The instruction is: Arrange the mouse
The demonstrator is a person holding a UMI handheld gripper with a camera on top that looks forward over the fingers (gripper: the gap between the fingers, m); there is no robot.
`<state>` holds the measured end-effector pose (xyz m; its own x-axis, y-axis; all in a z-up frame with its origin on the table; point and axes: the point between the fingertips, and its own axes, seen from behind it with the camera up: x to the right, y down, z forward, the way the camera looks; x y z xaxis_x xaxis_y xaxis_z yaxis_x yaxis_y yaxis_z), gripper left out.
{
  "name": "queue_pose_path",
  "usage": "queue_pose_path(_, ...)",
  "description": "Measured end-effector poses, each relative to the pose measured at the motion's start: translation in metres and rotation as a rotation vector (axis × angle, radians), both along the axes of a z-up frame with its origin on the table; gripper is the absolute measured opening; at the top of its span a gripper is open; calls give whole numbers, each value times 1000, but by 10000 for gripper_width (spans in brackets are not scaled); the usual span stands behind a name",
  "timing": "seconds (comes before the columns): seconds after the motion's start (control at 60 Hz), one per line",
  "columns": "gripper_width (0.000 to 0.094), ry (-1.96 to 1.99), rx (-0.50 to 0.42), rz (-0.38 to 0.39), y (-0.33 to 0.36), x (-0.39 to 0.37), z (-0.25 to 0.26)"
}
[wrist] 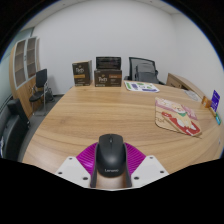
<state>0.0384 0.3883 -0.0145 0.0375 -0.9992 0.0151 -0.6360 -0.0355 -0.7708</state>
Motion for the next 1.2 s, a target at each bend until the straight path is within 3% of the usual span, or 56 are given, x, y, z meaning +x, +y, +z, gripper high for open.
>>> queue_pose_path(0.2,265,33,46,27,8,-2,5)
queue_pose_path(0.4,267,-48,63,30,-7,13,77)
queue_pose_path(0.6,267,-194,27,-65,-91,72,169)
queue_pose_path(0.717,265,-241,-14,-141,-165,108,191)
queue_pose_path(0.917,265,-206,-64,-242,-266,147,151)
queue_pose_path(1.2,269,-88,-6,-263,-295,158,45)
